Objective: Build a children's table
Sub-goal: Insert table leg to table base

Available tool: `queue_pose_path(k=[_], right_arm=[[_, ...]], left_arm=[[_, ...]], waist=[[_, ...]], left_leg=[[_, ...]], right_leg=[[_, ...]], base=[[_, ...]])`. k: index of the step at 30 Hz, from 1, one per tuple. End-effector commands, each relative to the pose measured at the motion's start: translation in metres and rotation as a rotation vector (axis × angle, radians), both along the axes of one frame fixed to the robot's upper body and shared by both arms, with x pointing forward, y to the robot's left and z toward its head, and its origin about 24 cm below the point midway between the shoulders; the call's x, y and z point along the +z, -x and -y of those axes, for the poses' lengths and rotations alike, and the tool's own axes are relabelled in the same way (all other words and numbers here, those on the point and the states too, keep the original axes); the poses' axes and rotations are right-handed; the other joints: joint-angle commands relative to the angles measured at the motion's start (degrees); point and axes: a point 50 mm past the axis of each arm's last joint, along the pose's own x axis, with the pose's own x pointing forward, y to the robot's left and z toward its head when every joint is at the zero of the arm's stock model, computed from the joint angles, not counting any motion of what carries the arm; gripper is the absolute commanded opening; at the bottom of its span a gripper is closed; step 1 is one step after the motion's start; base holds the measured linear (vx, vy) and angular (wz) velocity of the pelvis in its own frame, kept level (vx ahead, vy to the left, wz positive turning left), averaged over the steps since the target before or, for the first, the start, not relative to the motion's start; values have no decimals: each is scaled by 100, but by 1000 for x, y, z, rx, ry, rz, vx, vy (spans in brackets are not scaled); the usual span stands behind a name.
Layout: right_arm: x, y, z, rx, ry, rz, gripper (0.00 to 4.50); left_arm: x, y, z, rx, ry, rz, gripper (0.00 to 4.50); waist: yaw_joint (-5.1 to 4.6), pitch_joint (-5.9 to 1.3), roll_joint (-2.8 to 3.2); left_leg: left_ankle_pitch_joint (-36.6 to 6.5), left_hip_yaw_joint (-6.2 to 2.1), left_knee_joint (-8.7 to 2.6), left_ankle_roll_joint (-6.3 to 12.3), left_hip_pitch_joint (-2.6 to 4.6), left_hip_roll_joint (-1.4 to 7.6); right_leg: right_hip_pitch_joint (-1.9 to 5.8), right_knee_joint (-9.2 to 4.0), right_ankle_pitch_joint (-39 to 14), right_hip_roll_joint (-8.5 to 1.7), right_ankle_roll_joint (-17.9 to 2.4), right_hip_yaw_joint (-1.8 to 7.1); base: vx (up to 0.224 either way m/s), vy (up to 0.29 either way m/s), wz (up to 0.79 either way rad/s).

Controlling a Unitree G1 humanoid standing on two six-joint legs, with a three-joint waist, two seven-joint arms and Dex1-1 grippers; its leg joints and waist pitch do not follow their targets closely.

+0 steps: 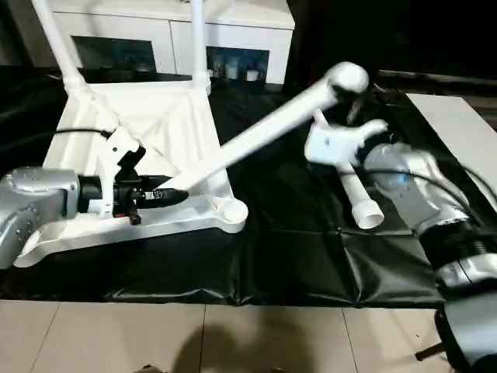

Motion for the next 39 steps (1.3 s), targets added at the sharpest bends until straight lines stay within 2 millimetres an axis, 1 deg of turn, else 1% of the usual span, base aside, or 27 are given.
queue_pose_path(k=[1,2,3,4,5,7,8,10,11,12,13,14,17,18,19,21,22,24,25,26,27,28,30,32,35,38,39], right_arm=[[4,-3,-2,18,37,29,450],[0,-5,-2,21,81,29,450],[0,-5,-2,21,85,29,450],[-2,-7,-2,26,124,35,450],[-2,-7,-2,26,124,35,450],[-3,-7,-2,30,139,39,413],[-3,-7,-1,35,137,40,413],[-4,-7,-1,43,134,43,413],[-6,-7,0,52,134,40,385],[-6,-7,0,54,133,38,373],[-8,-6,0,62,131,28,368],[-10,-6,0,70,132,22,364],[-15,-5,0,82,140,2,329],[-17,-4,1,84,138,-6,329],[-18,-4,1,85,133,-13,320],[-19,-4,1,87,131,-15,302],[-19,-4,1,87,131,-15,293],[-20,-4,1,91,131,-19,286],[-22,-4,2,92,133,-25,276],[-22,-4,2,92,133,-26,255],[-22,-4,2,92,133,-28,255],[-23,-4,2,98,127,-34,240],[-23,-3,1,102,126,-38,232],[-24,-3,1,105,124,-39,221],[-24,-3,0,110,105,-44,192],[-24,-3,0,108,98,-46,187],[-24,-3,0,109,88,-50,186]], left_arm=[[6,4,9,-82,-11,30,137],[7,5,9,-92,-15,31,137],[7,5,9,-92,-15,31,137],[9,5,9,-98,-22,39,137],[9,5,9,-98,-22,39,137],[10,4,8,-98,-28,47,137],[11,3,7,-90,-31,55,137],[12,2,5,-83,-36,63,137],[12,1,4,-76,-39,69,137],[12,0,4,-74,-40,69,137],[12,-1,2,-68,-44,74,137],[12,-1,1,-66,-48,76,137],[12,-2,0,-53,-53,82,137],[13,-3,-1,-50,-53,84,137],[13,-3,-1,-49,-54,86,137],[13,-4,-2,-49,-54,87,137],[13,-4,-2,-49,-54,87,137],[13,-4,-2,-50,-55,88,137],[13,-4,-2,-53,-56,89,137],[13,-4,-2,-54,-56,89,137],[13,-4,-2,-54,-56,90,137],[13,-4,-2,-55,-56,91,137],[13,-3,-1,-56,-55,90,137],[13,-4,-1,-56,-55,92,137],[13,-5,-2,-47,-61,102,137],[13,-5,-2,-47,-63,102,137],[14,-8,-4,-19,-81,134,207]], waist=[[-15,-385,-22],[-22,-387,-9],[-34,-390,-10],[-46,-381,-27],[-50,-381,-24],[-47,-381,-16],[-39,-385,-53],[-41,-380,-38],[-40,-385,-63],[-43,-377,-58],[-46,-377,-33],[-49,-376,-44],[-49,-368,-45],[-48,-373,-32],[-52,-374,-39],[-49,-384,-44],[-43,-377,-35],[-49,-366,-38],[-54,-365,-52],[-52,-366,-46],[-55,-362,-47],[-54,-368,-34],[-57,-368,-55],[-51,-374,-49],[-50,-378,-50],[-49,-381,-52],[-49,-382,-53]], left_leg=[[-861,29,-318,-36,27,13],[-829,28,-312,-43,21,14],[-823,32,-309,-47,17,9],[-879,36,-306,-60,17,8],[-880,35,-302,-63,13,5],[-909,37,-301,-54,23,6],[-902,41,-300,-35,25,9],[-915,43,-300,-44,28,11],[-916,45,-298,-45,30,17],[-934,44,-297,-49,24,14],[-978,42,-295,-57,29,14],[-987,41,-291,-66,22,13],[-1056,39,-282,-89,14,8],[-1068,37,-280,-92,15,7],[-1123,40,-268,-85,8,6],[-1088,41,-255,-76,-5,0],[-1103,44,-254,-68,2,5],[-1194,36,-259,-83,-2,8],[-1267,37,-256,-94,3,8],[-1279,36,-256,-94,2,7],[-1290,34,-258,-95,-3,8],[-1271,29,-257,-98,-4,9],[-1266,33,-255,-88,-8,8],[-1215,32,-252,-78,-11,7],[-1140,35,-248,-49,-18,5],[-1108,36,-246,-34,-24,4],[-1089,34,-246,-30,-28,4]], right_leg=[[327,-313,-598,-178,-1178,225],[328,-305,-568,-180,-1189,225],[328,-300,-549,-175,-1207,222],[331,-310,-585,-170,-1192,228],[327,-304,-601,-167,-1190,226],[321,-310,-605,-163,-1178,231],[321,-301,-613,-165,-1171,233],[310,-300,-605,-158,-1176,231],[304,-298,-608,-165,-1174,231],[304,-295,-631,-159,-1173,230],[298,-300,-648,-161,-1168,232],[307,-291,-628,-155,-1155,234],[291,-294,-714,-155,-1153,237],[291,-288,-712,-156,-1151,238],[276,-291,-756,-151,-1140,242],[275,-276,-711,-145,-1137,246],[257,-280,-710,-147,-1148,247],[254,-290,-845,-148,-1132,239],[241,-303,-970,-149,-1101,239],[243,-302,-993,-150,-1097,239],[241,-304,-1018,-150,-1088,238],[241,-299,-990,-150,-1081,236],[243,-299,-970,-147,-1082,236],[248,-288,-903,-150,-1091,239],[253,-278,-779,-147,-1123,240],[259,-270,-730,-148,-1144,239],[265,-266,-709,-147,-1143,238]], base=[[0,0,0],[0,0,0],[0,0,0],[0,0,0],[0,0,0],[0,0,0],[0,0,0],[0,0,0],[0,0,0],[0,0,0],[0,0,0],[0,0,0],[0,0,0],[0,0,0],[0,0,0],[0,0,0],[0,0,0],[0,0,0],[0,0,0],[0,0,0],[0,0,0],[0,0,0],[0,0,0],[0,0,0],[0,0,0],[0,0,0],[0,0,0]])
